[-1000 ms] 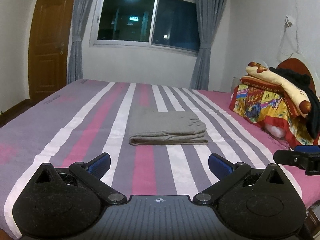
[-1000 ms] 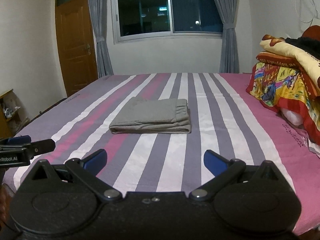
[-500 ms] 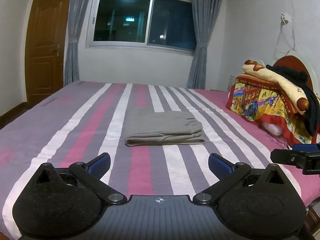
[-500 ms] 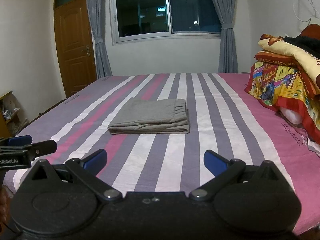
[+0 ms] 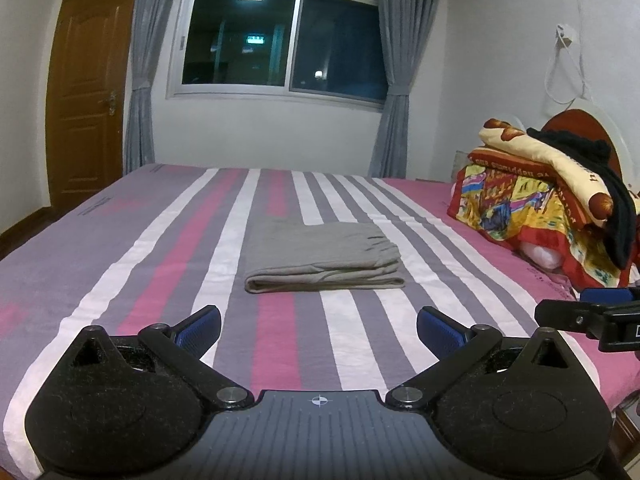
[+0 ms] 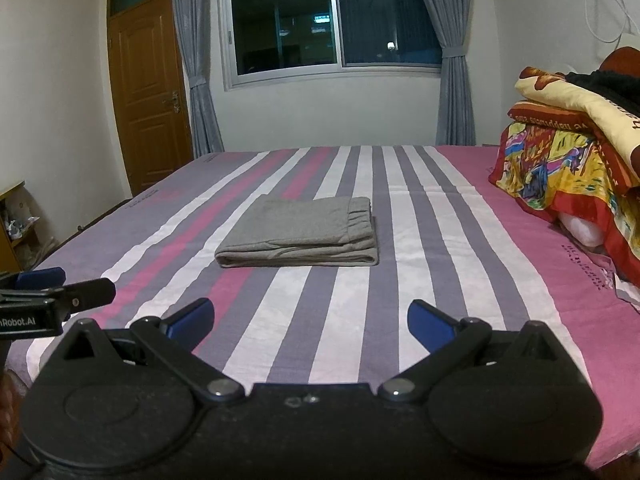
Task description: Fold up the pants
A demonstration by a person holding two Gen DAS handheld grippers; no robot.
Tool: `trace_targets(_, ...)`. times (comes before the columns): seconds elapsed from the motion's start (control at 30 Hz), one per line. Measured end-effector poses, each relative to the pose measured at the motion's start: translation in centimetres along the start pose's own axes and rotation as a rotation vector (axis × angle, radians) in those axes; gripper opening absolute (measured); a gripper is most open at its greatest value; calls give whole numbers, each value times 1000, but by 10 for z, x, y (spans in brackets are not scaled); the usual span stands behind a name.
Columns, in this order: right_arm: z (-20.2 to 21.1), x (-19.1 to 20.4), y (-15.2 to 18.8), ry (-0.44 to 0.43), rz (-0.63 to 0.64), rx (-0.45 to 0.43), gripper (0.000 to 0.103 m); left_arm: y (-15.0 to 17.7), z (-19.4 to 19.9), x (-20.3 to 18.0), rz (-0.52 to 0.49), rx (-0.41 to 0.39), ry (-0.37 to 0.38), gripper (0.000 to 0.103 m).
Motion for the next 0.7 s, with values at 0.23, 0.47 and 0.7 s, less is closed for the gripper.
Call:
trace_targets(0.23, 0, 1, -1, 1, 1, -4, 103, 0, 1, -1, 1, -2, -1, 103)
trace_targets(0.47, 1, 2, -1, 3, 3, -4, 103, 0, 1, -1, -1, -3, 0, 103)
trace_targets(0.7, 2, 1, -4, 2, 4, -11, 103, 1, 2, -2, -1, -5, -1, 103)
Point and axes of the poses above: each gripper's, at about its wrist camera, not at the fingertips, and z roughly against the way its jaws point, x to its left, y to its underside, the point moved 6 cm from there along -z, roughly the way its jaws point, and after that the axes turned 11 degrees about z, right-handed, at the moved point
